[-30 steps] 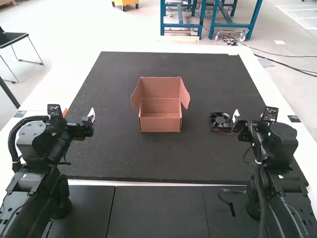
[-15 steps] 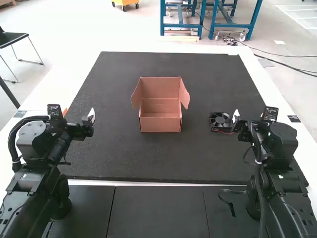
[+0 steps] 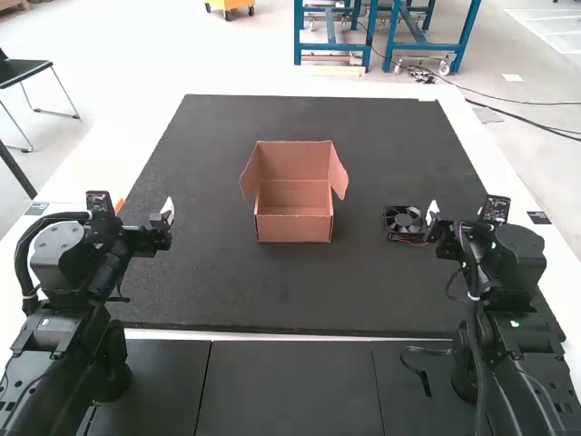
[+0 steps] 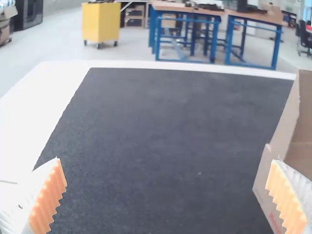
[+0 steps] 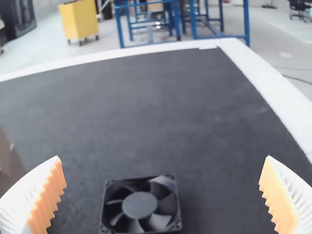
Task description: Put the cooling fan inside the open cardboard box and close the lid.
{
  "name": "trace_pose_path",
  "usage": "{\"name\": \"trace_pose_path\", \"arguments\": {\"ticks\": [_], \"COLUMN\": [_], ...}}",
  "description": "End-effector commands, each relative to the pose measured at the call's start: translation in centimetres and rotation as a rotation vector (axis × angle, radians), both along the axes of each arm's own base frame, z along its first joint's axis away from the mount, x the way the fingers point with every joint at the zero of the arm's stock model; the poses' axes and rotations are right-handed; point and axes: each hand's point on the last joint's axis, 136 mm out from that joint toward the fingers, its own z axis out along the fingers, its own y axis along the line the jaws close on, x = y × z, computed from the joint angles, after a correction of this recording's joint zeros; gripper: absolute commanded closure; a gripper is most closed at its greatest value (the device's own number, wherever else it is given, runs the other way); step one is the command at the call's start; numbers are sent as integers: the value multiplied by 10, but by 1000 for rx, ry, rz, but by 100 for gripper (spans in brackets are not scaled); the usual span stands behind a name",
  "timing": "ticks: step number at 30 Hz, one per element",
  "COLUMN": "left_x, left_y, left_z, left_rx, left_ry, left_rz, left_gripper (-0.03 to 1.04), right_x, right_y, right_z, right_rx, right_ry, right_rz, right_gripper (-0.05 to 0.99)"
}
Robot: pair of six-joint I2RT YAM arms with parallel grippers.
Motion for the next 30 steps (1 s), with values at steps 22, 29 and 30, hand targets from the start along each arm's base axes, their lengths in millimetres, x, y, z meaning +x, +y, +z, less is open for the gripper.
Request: {"name": "trace_pose_path", "arguments": {"ticks": [22, 29, 30], "left_x": [8, 54, 59], "left_y": [-2, 0, -1], "left_z": [73, 96, 104], "left_rx": [-47, -46, -54], "left_ry": [-125, 60, 67], "left_rz": [-6, 6, -1], "left_gripper": [9, 7, 7], "right_x": [2, 44, 50], "right_y": [-3, -8, -9], "right_z": [82, 104, 111], "right_rx": [79, 156, 167], "right_ry": [-212, -49, -33], "right_rz": [-16, -57, -67], "right_gripper": [3, 3, 3]}}
